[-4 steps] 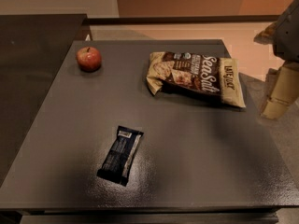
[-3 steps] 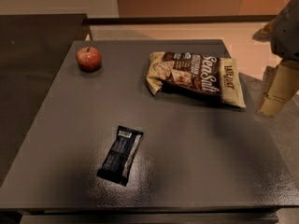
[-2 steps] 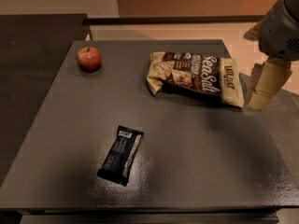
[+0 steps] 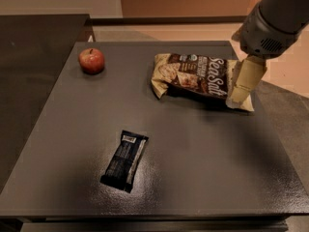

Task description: Pick brown chip bag

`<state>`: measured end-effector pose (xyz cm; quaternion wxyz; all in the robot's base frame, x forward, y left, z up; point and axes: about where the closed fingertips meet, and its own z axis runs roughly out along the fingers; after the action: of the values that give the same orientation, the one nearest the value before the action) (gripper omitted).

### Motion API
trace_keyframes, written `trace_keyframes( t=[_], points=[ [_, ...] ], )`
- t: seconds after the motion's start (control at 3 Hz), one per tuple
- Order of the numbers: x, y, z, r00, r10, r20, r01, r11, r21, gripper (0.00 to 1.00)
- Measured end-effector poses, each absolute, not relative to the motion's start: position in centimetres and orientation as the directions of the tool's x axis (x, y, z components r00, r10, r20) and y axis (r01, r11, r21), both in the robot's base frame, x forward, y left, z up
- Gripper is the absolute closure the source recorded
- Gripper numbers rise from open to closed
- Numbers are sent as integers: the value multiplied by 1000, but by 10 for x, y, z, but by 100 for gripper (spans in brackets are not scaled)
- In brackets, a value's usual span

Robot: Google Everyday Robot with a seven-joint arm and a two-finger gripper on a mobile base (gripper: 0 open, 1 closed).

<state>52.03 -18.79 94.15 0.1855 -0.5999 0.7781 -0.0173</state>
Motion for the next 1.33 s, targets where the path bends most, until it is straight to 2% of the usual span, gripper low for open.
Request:
trace_keyframes(
  t=[1.33],
  points=[
    [616,-130,889,-193,-953,-232,-955,237,-177,0]
  ],
)
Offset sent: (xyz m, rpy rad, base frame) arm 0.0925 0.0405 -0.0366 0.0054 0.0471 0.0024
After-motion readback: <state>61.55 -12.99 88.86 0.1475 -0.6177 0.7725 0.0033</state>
